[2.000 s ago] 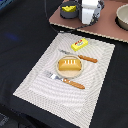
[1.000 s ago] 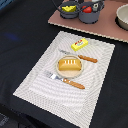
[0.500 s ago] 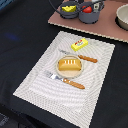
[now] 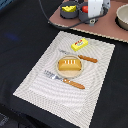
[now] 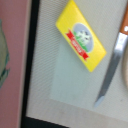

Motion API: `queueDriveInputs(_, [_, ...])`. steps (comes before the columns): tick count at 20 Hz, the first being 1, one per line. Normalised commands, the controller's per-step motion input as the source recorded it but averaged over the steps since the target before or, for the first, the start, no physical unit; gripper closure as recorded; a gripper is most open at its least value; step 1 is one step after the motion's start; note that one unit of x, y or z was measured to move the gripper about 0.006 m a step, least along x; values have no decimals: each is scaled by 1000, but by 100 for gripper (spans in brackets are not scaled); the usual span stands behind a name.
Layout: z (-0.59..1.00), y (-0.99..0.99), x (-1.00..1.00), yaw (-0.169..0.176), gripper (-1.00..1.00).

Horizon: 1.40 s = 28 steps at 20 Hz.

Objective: Interact with the objects in diverse but meaningful ways.

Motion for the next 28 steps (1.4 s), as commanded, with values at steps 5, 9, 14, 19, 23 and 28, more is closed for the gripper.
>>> queueDriveInputs(5, [-293,-130,-14,101,-100])
queueDriveInputs(9, [-108,170,-59,84,-100])
queueDriveInputs(14, [-112,141,-27,69,-100])
queueDriveInputs(19, [-275,-56,-28,32,-100])
queueDriveInputs(23, [-293,0,-10,24,-100])
queueDriveInputs(28, [-295,0,-26,39,-100])
